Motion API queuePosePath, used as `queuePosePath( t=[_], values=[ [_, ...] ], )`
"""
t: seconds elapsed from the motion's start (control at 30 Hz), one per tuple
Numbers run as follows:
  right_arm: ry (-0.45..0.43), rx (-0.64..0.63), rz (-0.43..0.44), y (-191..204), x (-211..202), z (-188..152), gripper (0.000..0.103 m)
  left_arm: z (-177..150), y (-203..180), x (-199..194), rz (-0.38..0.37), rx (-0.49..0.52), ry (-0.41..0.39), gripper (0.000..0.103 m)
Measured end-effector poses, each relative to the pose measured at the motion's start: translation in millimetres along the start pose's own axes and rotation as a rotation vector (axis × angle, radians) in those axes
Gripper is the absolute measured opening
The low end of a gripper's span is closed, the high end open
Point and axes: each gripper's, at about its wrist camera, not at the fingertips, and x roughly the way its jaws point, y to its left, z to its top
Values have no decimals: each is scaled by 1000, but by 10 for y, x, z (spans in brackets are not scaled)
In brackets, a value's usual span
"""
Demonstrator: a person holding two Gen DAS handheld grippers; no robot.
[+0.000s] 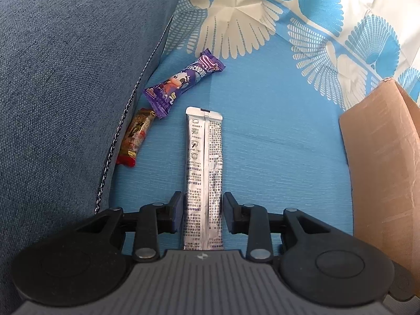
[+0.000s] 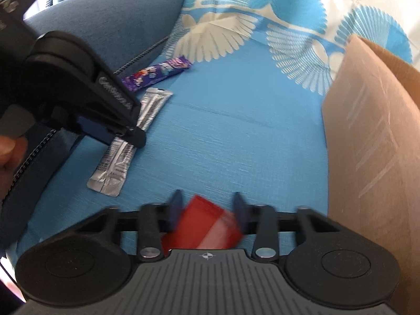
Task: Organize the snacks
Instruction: 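Close the right tool on the red packet while the left holds the silver packet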
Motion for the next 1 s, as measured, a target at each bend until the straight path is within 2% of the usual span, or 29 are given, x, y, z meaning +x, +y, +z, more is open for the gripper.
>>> queuePosePath(
  t=[0.03, 0.07, 0.27, 0.3, 0.33, 0.37, 0.43, 0.57, 0.8, 1.0],
  values=[
    [-2, -9, 1, 4, -11, 1, 13, -2, 0, 0, -1, 0, 1, 36],
    [-3, -13, 3, 5, -23, 4, 7, -3, -3, -2, -1, 0, 0, 36],
    [-33, 3, 15, -48, -155, 40, 8, 5, 6, -8, -5, -11, -8, 37],
    [-29, 13, 13, -67, -158, 37, 11, 7, 10, -14, -6, -16, -12, 39],
    [-26, 31, 9, -89, -167, 29, 23, 9, 14, -21, -8, -23, -15, 40],
    [-27, 54, 10, -122, -176, 19, 42, 11, 19, -27, -11, -29, -17, 41],
    [-24, 105, 10, -182, -176, 5, 57, 20, 27, -36, -18, -42, -21, 41],
    [17, 165, 17, -237, -118, -32, 66, 35, 31, -37, -25, -60, -22, 41],
    [85, 203, -10, -169, -205, -43, 66, 46, 19, -23, -22, -51, -17, 42],
    [152, 211, -11, -88, -240, -122, 70, 52, -41, 16, -13, -28, -9, 48]
  ],
)
